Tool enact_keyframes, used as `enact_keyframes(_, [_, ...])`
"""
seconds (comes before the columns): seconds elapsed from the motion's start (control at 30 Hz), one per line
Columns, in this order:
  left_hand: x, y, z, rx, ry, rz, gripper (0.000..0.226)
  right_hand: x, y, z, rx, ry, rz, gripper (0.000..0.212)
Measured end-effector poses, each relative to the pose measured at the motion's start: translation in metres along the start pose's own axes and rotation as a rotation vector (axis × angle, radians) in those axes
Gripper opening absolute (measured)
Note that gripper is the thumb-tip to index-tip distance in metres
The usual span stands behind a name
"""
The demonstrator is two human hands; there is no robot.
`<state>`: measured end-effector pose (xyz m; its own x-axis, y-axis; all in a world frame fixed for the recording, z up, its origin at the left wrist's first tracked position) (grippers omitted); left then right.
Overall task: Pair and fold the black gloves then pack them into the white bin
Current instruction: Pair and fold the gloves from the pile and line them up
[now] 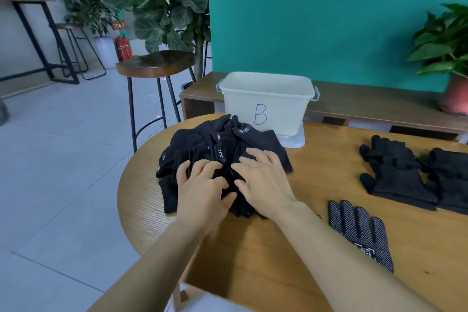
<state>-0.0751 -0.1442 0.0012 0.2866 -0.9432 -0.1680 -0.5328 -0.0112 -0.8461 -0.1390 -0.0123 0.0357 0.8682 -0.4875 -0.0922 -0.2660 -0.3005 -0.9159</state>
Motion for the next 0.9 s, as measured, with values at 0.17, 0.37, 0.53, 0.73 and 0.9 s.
enact_keyframes(0.17, [-0.002,0.009,0.009,0.026,-0.088,0.036,0.016,-0.003,0.014,0.005,0.009,0.015,0.012,0.025])
enact_keyframes(0.37, [-0.011,-0.011,0.004,-0.118,-0.048,0.179,0.011,-0.001,-0.004,0.009,-0.037,-0.007,-0.005,0.046])
enact_keyframes(0.53, [-0.031,-0.056,-0.021,-0.189,0.140,0.203,0.009,-0.005,-0.052,0.006,-0.071,0.001,-0.065,0.031])
enact_keyframes(0.73, [-0.062,-0.112,-0.039,-0.218,0.292,0.201,0.001,-0.021,-0.109,0.020,-0.124,0.118,-0.104,0.024])
enact_keyframes(0.9, [-0.084,-0.122,-0.030,0.219,0.013,0.504,0.059,-0.039,-0.135,0.048,-0.269,0.395,-0.505,0.012])
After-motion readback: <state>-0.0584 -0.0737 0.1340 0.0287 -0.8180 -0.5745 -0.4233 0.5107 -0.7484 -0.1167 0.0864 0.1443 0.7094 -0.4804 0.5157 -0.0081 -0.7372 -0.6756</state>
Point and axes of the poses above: each hand's wrist, its own z-axis away from the middle knuckle, its own y-axis out of the palm, x = y × z, the point moved 2 cm from there along -z, towards the middle knuckle, and after that the axes turned 10 degrees about -y, right-handed, at the moved point
